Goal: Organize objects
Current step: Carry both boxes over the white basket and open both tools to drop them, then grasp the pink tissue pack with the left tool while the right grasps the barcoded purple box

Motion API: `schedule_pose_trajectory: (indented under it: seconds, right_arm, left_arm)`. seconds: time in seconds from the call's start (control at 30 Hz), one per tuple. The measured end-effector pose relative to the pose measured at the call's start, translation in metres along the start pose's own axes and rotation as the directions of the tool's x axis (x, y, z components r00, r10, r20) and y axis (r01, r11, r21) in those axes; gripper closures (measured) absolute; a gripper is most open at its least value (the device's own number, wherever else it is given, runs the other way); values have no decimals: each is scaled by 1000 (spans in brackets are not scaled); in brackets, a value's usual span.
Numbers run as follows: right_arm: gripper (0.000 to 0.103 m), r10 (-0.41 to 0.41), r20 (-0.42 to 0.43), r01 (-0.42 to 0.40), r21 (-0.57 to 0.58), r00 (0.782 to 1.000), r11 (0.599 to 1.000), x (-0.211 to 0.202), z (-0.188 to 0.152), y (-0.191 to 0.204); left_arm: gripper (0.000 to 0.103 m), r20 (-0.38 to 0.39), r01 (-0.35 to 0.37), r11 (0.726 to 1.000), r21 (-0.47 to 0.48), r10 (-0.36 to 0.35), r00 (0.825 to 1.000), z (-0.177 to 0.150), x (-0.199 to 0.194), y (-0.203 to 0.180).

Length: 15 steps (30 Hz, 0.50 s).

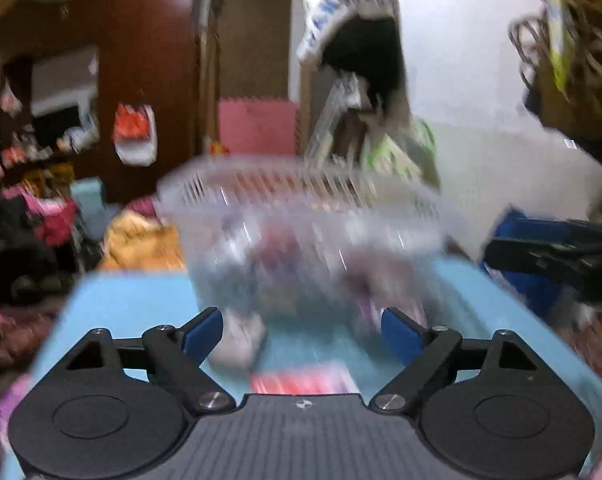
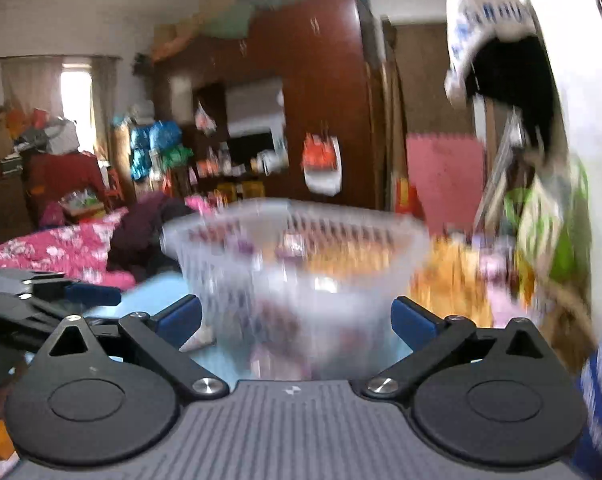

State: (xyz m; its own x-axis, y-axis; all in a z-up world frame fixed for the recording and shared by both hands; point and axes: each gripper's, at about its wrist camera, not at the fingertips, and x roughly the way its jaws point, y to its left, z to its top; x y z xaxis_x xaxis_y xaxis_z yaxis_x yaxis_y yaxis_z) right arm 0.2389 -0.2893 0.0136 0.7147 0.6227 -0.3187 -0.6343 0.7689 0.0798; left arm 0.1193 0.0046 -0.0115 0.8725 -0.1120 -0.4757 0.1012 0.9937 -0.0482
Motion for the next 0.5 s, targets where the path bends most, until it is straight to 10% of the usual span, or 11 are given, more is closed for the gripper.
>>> schedule_pose_trajectory:
  seconds: [0.5]
  right_arm:
    - [0, 15, -145, -12, 20, 989, 1000, 44, -32, 20]
  left_arm:
    - [24, -93, -93, 995, 27, 95, 991, -32, 25, 1]
